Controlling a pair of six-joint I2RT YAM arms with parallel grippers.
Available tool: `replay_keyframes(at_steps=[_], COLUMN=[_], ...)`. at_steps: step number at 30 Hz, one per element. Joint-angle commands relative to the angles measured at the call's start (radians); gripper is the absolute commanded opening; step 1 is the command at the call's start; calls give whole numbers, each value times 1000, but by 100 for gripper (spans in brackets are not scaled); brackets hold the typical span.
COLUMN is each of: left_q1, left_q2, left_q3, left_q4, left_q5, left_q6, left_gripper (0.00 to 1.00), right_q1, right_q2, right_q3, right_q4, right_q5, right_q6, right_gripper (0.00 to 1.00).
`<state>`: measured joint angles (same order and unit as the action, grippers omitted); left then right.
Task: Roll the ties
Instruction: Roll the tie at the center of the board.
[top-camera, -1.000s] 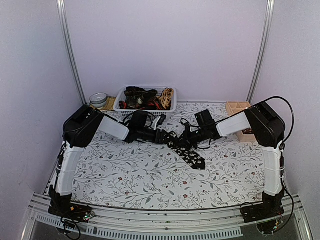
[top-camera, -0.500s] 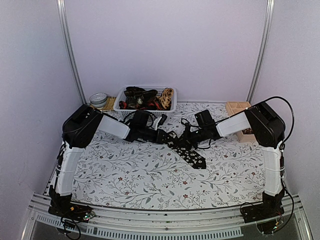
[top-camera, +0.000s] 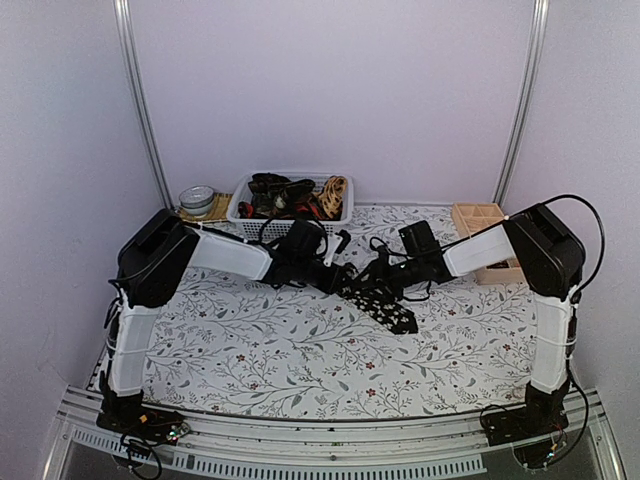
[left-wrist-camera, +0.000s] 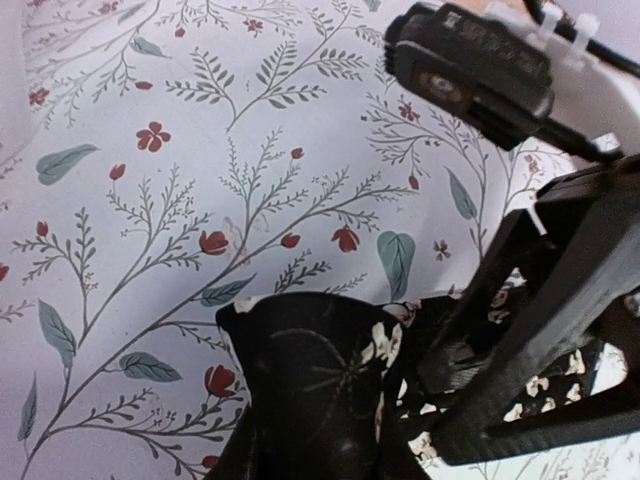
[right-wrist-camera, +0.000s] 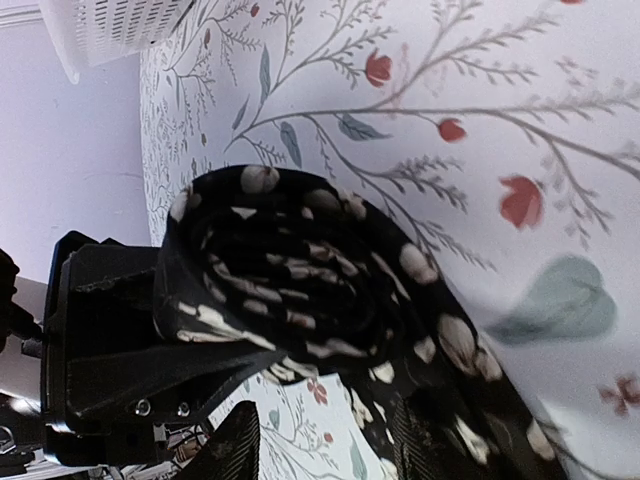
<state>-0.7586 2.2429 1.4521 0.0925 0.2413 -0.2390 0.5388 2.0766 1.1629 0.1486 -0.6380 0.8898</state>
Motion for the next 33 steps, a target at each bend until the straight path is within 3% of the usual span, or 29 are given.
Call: replay_keyframes(at_steps=[1, 7, 10, 21, 33], left_q1=[-74, -132, -148, -147, -140], left_q2=[-12, 1, 9, 13, -14], left_q3=[-6, 58, 85, 111, 112], left_q4=[-157, -225, -239, -219, -211], left_q5=[-273, -464, -487, -434, -485], left_q6=[126, 185, 187, 137, 77], left_gripper=[0, 0, 0, 0, 0], right_q1=[-45, -104, -111, -91, 20], right_q2=[-278, -451, -477, -321, -242], right_q3=[-92, -244, -308, -380, -401], right_q4=[-71, -136, -156, -113, -131], right_q5=[19, 81, 132, 140, 209], right_q6=[-47, -127, -187, -264, -251], right_gripper=[46, 47, 46, 19, 16])
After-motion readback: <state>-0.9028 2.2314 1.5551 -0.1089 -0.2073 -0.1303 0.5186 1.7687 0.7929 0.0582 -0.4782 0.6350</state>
